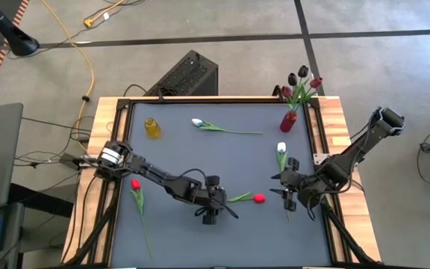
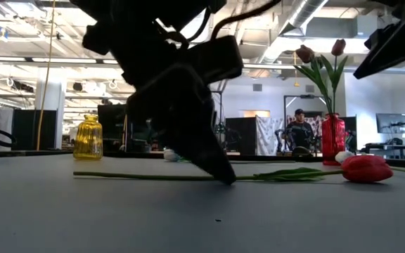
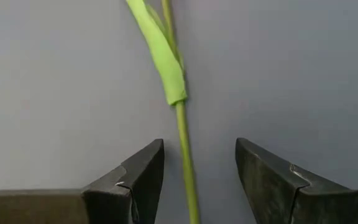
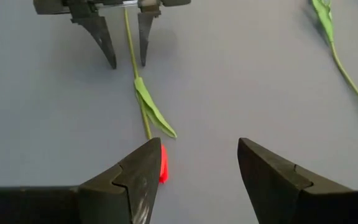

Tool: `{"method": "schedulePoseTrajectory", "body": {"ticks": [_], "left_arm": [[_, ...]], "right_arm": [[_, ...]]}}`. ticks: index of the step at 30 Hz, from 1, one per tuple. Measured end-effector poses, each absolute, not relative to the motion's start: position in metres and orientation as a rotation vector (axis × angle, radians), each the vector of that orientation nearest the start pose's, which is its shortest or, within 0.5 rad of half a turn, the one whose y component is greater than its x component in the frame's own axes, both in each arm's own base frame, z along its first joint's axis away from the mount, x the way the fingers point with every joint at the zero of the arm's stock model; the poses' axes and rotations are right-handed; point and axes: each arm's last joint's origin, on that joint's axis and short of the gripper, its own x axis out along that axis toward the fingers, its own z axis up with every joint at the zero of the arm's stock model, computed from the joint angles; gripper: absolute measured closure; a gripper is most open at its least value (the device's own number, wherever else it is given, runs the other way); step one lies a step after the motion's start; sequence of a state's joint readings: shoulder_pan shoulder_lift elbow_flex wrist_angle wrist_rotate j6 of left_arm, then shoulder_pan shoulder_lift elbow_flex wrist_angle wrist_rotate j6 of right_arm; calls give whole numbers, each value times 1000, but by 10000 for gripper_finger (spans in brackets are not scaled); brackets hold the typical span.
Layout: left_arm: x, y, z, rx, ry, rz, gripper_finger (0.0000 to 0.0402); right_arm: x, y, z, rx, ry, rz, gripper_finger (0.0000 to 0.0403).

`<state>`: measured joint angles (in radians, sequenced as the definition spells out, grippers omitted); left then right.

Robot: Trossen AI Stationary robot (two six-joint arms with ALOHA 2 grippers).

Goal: Sort flowers into vase by color
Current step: Put the right red tulip into the yellow flower vase

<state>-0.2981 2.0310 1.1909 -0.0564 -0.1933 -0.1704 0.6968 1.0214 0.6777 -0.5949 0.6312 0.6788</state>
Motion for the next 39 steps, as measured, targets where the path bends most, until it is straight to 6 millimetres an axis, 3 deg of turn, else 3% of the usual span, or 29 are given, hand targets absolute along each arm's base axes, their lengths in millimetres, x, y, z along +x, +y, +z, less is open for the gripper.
{"method": "schedulePoseTrajectory", "body": {"ticks": [11, 29, 36, 39], "left_arm": [[386, -112, 116, -13, 951, -7, 228], [384, -111, 108, -2, 980, 4, 396], [381, -107, 129, 80, 926, 18, 401], [380, -103, 149, 109, 871, 44, 401]], "right_arm": [[154, 107, 229, 65, 707, -181, 165], [154, 108, 229, 69, 709, -173, 165], [154, 108, 229, 70, 711, -171, 165], [154, 108, 229, 70, 711, -171, 165]]}}
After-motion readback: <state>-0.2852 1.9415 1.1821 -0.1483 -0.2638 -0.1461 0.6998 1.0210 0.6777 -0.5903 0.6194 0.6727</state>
